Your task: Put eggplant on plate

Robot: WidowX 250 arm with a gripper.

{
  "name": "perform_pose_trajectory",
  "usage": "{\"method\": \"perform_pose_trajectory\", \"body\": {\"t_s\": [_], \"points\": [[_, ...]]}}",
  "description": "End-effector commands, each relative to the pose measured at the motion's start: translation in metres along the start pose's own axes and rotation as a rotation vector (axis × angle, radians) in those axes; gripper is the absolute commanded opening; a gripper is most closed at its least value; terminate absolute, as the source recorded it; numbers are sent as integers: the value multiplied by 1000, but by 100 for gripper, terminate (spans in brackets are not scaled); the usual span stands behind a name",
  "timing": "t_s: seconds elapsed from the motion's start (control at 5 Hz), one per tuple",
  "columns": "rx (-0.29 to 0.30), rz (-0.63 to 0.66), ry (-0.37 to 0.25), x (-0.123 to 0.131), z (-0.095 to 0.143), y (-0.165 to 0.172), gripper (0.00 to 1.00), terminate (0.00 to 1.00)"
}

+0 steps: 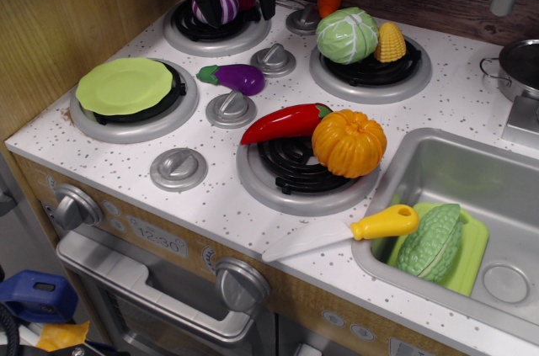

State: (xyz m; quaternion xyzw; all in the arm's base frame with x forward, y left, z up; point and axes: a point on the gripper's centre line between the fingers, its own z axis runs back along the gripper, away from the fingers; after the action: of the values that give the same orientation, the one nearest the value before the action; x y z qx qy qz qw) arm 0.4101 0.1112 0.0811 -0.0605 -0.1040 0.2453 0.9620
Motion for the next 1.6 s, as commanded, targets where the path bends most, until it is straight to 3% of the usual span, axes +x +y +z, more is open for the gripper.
{"method": "perform_pose_trajectory", "body": {"t_s": [0.0, 0.6, 0.8, 1.0, 1.4], "points": [[0, 0, 0, 0, 0, 0, 100, 0], [19, 300, -32, 18, -19, 6, 100, 0], [65, 374, -26, 14, -24, 4, 100, 0], [80, 411, -27, 7, -29, 6, 100, 0], [50, 473, -9, 3, -45, 6, 100, 0]]}}
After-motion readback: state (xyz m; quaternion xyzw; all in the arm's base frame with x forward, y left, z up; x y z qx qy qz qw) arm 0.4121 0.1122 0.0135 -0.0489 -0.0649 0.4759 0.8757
